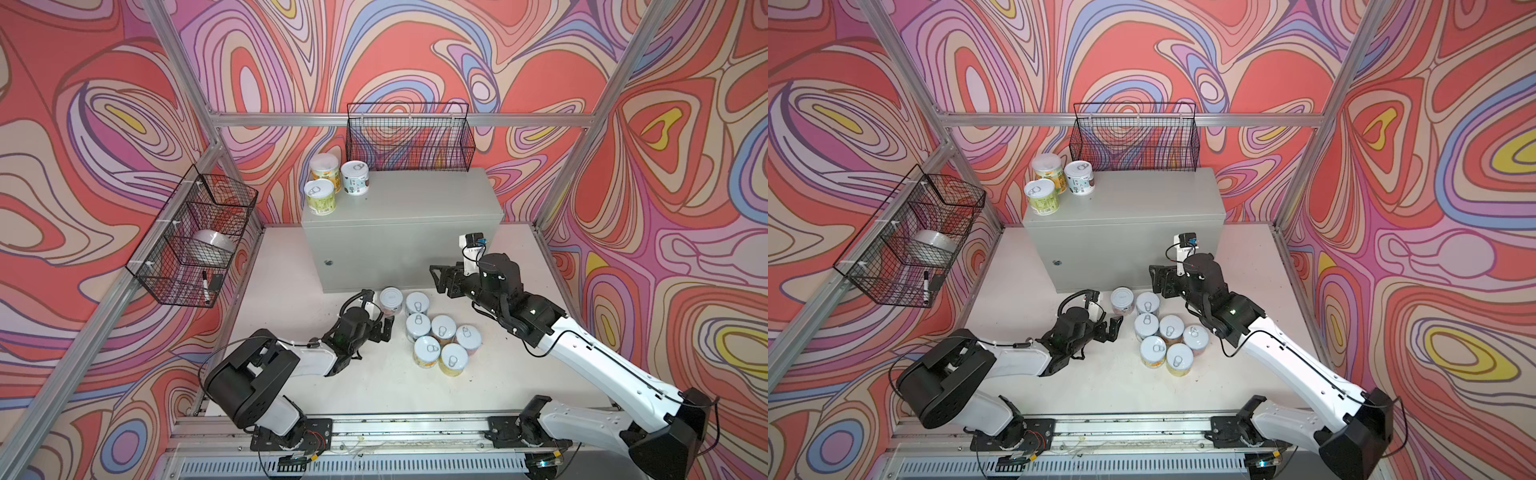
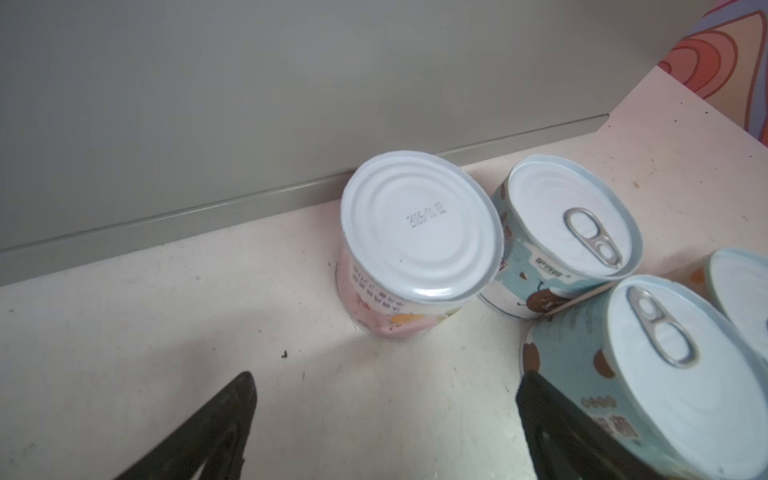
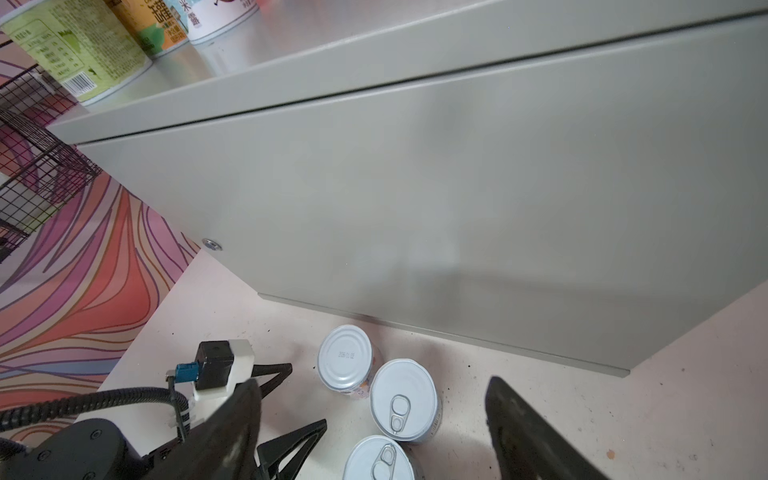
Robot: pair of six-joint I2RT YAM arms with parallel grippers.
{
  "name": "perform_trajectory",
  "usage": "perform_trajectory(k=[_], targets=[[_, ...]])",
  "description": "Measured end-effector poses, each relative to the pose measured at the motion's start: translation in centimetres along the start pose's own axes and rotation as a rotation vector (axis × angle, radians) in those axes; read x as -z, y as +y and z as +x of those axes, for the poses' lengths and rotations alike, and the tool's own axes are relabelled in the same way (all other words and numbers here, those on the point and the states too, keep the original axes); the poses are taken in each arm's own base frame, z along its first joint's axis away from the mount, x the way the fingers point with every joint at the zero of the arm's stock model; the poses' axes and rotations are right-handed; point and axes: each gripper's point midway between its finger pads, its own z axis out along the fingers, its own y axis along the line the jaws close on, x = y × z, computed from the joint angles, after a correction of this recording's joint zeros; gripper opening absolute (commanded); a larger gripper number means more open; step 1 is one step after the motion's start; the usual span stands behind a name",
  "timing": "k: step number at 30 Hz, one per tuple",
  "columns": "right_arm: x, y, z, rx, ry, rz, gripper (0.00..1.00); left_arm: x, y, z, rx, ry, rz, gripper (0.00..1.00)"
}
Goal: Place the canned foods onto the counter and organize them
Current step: 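Grasp the pink-labelled can nearest the box with the left gripper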
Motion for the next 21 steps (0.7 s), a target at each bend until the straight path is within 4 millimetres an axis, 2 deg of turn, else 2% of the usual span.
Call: perform_trajectory(k=[10, 21], targets=[[0.3, -0.6, 0.2, 0.003, 0.002, 0.03, 0.87, -4.1, -1.1, -3.2, -0.004, -0.052, -0.011, 0.96], [0.5, -1.2, 0.6, 0.006, 0.006, 0.054, 0.87, -5.9, -0.5, -1.2, -0.027, -0.004, -0.035, 0.98]])
